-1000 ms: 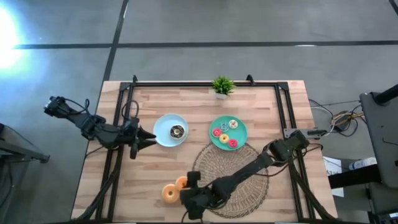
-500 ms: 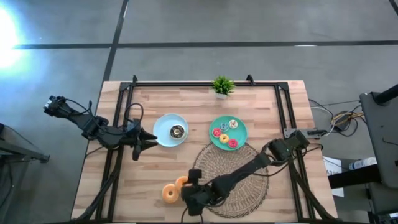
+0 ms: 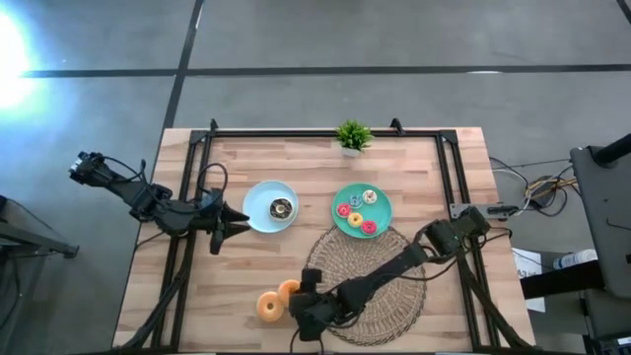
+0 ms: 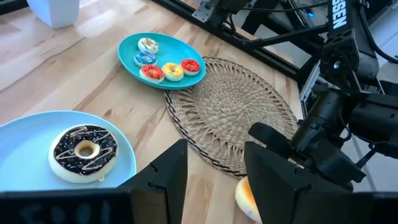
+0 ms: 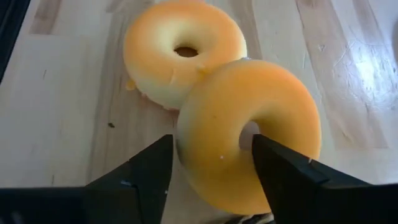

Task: Pick & Place donuts
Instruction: Put the big purple donut on the blue plate

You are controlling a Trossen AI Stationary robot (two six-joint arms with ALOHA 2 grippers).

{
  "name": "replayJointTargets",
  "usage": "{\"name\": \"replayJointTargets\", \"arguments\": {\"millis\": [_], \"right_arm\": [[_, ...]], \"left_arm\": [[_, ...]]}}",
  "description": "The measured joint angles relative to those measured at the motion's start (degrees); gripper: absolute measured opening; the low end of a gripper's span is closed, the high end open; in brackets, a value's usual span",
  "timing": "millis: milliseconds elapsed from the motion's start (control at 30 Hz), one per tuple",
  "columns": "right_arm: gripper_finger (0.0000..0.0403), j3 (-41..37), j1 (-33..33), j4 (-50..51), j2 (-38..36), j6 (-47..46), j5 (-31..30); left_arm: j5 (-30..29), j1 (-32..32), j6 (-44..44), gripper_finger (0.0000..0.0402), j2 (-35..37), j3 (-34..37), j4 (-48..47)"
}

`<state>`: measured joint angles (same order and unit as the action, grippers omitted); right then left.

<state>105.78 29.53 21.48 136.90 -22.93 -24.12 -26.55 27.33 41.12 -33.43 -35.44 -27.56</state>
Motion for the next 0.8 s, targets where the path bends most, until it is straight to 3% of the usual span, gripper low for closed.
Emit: {"name": "replayJointTargets", "arguments": {"millis": [200,400,600,700,800], "right_arm": [[0.0159,-0.4,-1.4,-1.0,0.0,-5.7,-0.5],[0.0080,0.8,-4.2,-1.3,-0.2,-17.2,-1.9],[0.0030,0.6,-7.3,-2.5,-5.2,-17.8,-3.9],[0.0026,-1.5,-10.7,-3.1,-7.6,-20.5,0.1],[0.0025,-4.6,-15.9,-8.8,-7.9,-21.0,10.4]], "left_arm": [[-0.1,0.0,0.0,0.0132,0.0,0.0,0.0],[0.4,0.0,0.1,0.0132,0.4,-0.2,-1.8],[2.3,0.0,2.0,0.0132,2.3,-3.9,-9.7],[1.9,0.1,1.5,0.0132,3.6,-6.2,-13.0],[0.1,0.1,0.5,0.0132,4.5,-8.5,-16.0]]}}
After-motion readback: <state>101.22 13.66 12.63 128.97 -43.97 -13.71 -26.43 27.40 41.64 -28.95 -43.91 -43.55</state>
